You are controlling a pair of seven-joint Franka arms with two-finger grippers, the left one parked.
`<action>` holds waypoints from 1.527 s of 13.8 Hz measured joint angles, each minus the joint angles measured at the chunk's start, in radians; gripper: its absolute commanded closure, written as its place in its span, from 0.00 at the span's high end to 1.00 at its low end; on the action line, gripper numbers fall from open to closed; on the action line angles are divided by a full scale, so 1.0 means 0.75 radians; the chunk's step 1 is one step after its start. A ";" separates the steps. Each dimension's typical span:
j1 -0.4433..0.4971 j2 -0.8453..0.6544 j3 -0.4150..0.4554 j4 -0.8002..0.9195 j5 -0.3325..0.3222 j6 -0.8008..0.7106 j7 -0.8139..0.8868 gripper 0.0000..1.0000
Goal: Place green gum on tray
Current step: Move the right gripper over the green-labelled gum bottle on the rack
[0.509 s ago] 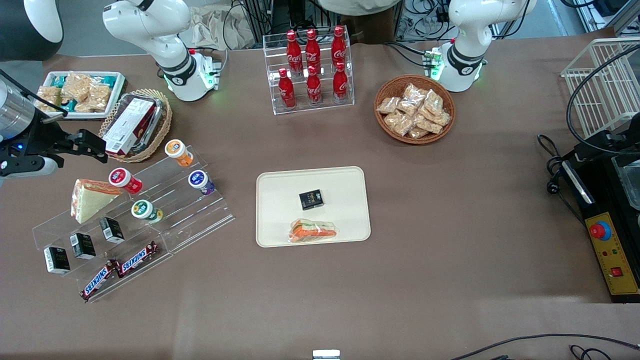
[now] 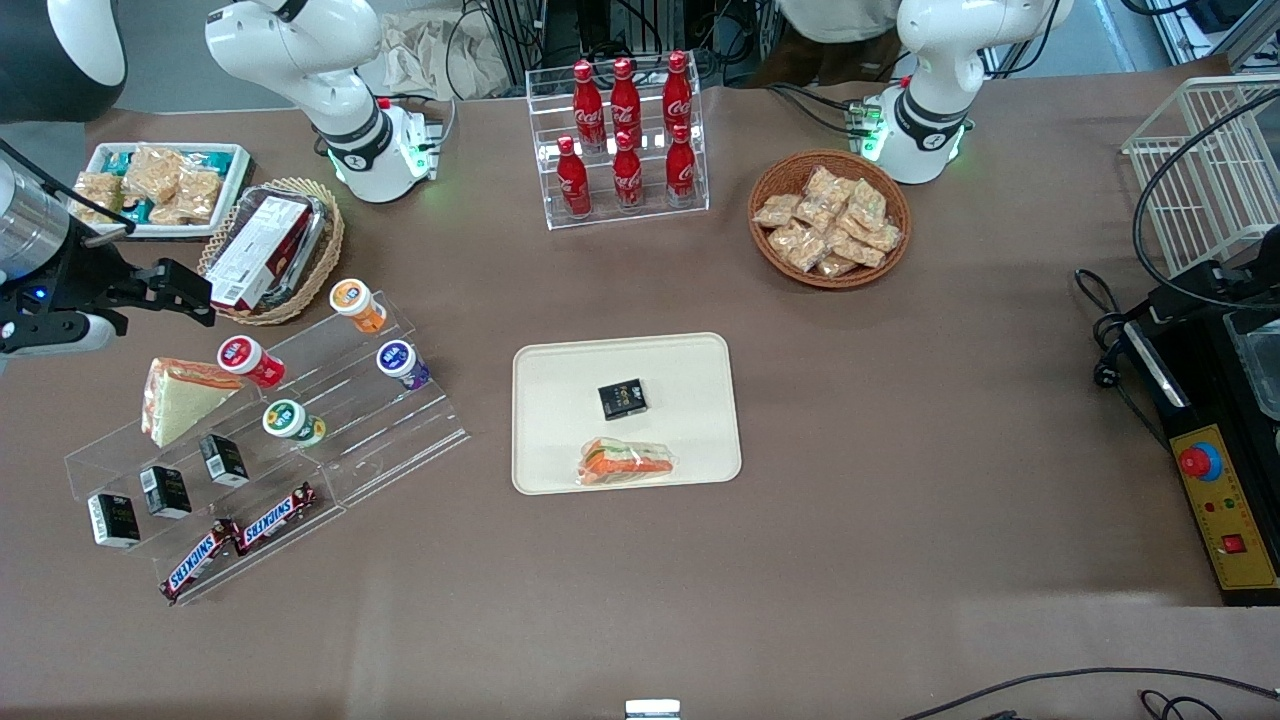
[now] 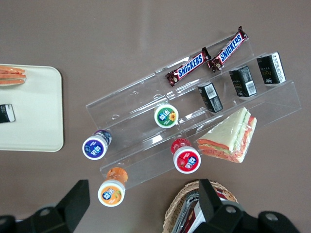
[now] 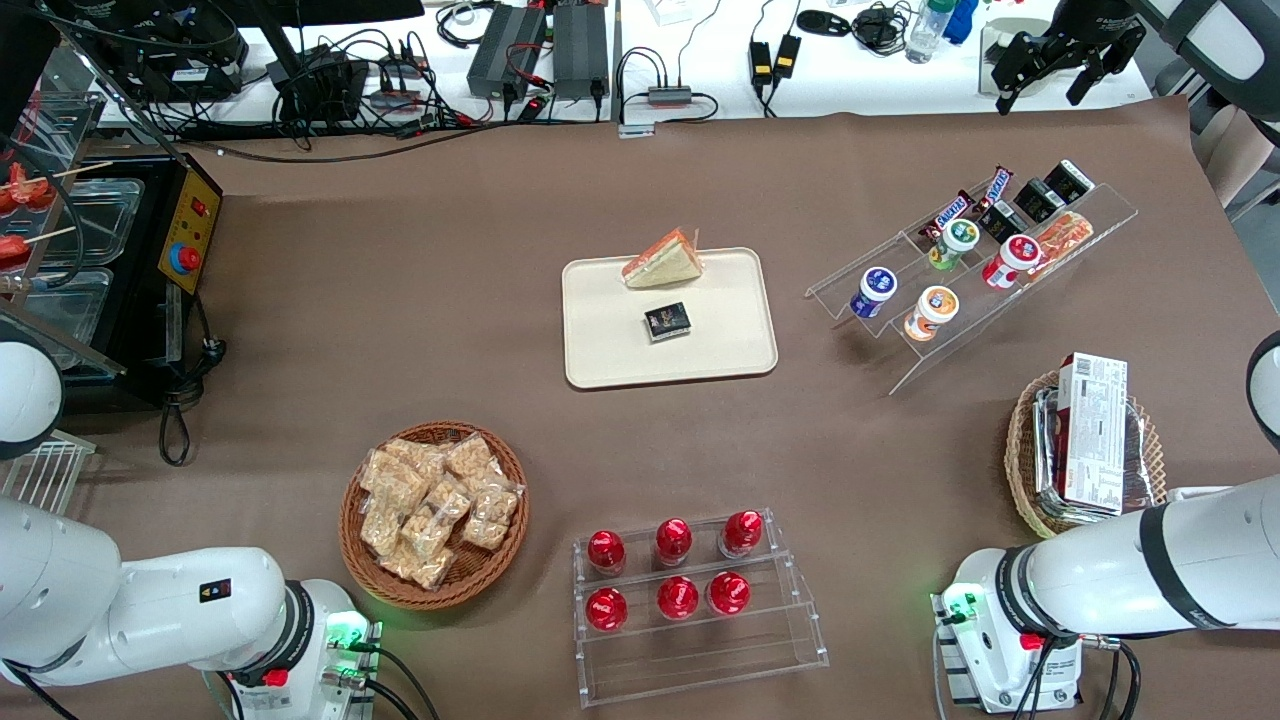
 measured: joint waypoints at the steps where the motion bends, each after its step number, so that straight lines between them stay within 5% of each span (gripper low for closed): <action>1: 0.000 0.005 -0.003 -0.001 0.001 0.009 -0.026 0.99; 9: -0.012 0.047 -0.129 -0.322 0.055 0.407 -0.357 0.99; 21: 0.001 0.160 -0.113 -0.749 0.057 0.990 -0.387 0.99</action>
